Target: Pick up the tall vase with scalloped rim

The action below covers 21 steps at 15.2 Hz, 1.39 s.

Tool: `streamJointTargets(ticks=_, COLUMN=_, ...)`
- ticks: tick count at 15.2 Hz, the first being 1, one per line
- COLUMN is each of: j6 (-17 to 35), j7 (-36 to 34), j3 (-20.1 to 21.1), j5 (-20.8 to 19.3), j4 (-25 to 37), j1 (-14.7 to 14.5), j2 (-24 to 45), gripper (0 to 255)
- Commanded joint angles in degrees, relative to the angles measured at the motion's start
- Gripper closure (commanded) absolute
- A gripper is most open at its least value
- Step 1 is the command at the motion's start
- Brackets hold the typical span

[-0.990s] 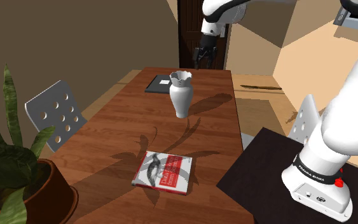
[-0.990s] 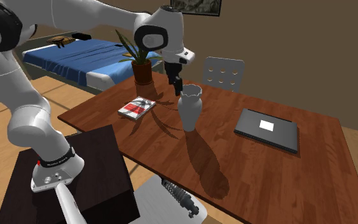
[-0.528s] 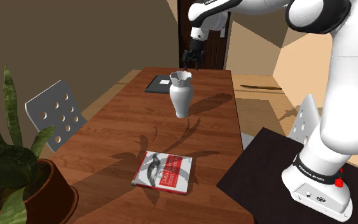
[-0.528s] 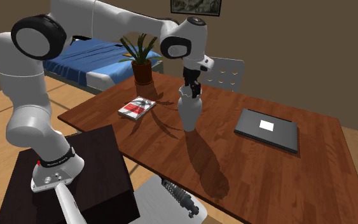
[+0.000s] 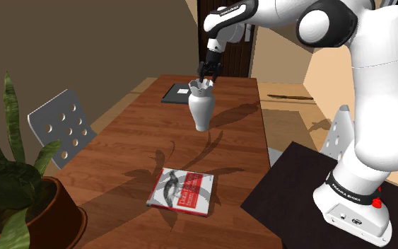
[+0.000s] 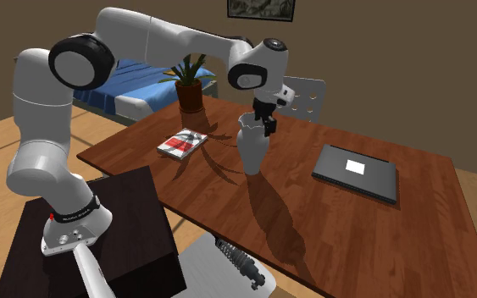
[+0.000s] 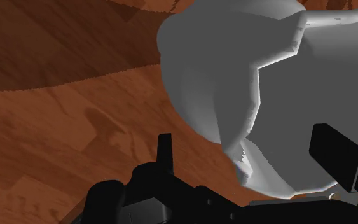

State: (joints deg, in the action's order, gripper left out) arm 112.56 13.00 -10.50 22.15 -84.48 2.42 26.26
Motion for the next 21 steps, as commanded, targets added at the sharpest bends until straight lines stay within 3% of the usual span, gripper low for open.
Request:
streamJointTargets(ticks=1, j6=1.44, j7=0.37, j3=0.13, j5=0.26, j4=-1.03, j1=-0.11, j2=0.43, gripper=0)
streamJointTargets(ticks=4, j6=2.43, j7=0.71, j3=0.2, j5=0.46, j4=-1.75, j1=-0.12, j2=0.74, gripper=0)
streamJointTargets(ticks=5, j6=2.44, j7=0.69, j3=0.21, j5=0.46, j4=-1.78, j1=-0.14, j2=0.72, gripper=255)
streamJointTargets(ticks=14, j6=2.43, j7=0.71, j3=0.2, j5=0.46, j4=-1.75, j1=-0.12, j2=0.74, gripper=255)
streamJointTargets(ticks=21, j6=-2.07, j7=-0.8, j3=-0.08, j5=-0.34, j4=1.78, j1=-0.01, j2=-0.44, gripper=255)
